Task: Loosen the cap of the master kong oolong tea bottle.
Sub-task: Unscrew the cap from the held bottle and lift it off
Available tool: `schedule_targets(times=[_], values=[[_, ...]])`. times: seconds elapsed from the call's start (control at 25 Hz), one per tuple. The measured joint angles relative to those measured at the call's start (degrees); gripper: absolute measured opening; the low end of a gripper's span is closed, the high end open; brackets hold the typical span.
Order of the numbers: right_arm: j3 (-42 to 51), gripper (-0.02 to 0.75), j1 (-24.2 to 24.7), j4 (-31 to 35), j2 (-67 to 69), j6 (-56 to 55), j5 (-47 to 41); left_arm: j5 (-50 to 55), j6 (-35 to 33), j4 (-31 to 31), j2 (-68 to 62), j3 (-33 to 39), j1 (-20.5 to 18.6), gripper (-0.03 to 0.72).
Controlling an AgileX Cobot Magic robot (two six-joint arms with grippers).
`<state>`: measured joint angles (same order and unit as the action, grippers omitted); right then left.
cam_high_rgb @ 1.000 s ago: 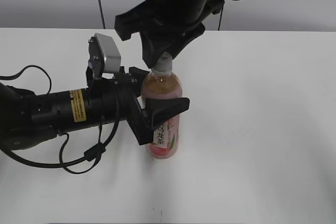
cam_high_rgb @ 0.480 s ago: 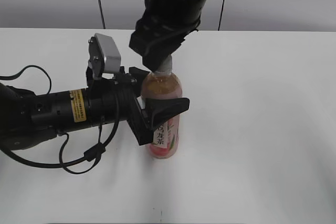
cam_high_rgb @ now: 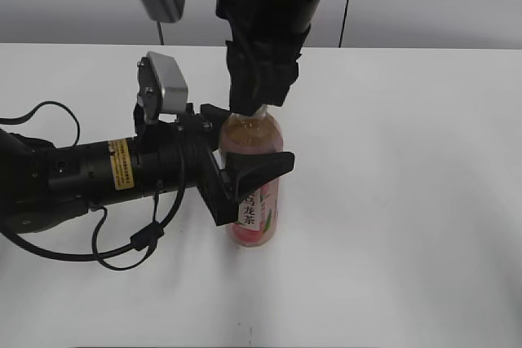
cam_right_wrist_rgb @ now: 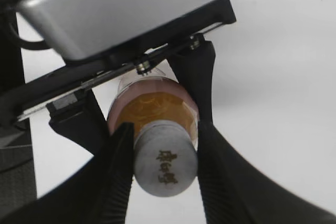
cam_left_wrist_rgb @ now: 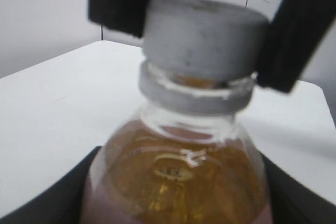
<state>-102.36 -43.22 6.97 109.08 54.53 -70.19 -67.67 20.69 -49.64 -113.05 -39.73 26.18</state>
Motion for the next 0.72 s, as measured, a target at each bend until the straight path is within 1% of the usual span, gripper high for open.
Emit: schedule_targets(times=[0.56, 0.72], values=[[0.0, 0.277, 0.0, 0.2, 0.0, 42.5, -0.6, 0.1, 0.0, 0.2, 0.0, 0.0, 0.0, 0.455], [0.0, 0.277, -0.1, 0.1, 0.0, 52.4, -0.6, 0.2, 0.3, 0.3, 0.0, 0.0, 0.0, 0.455]])
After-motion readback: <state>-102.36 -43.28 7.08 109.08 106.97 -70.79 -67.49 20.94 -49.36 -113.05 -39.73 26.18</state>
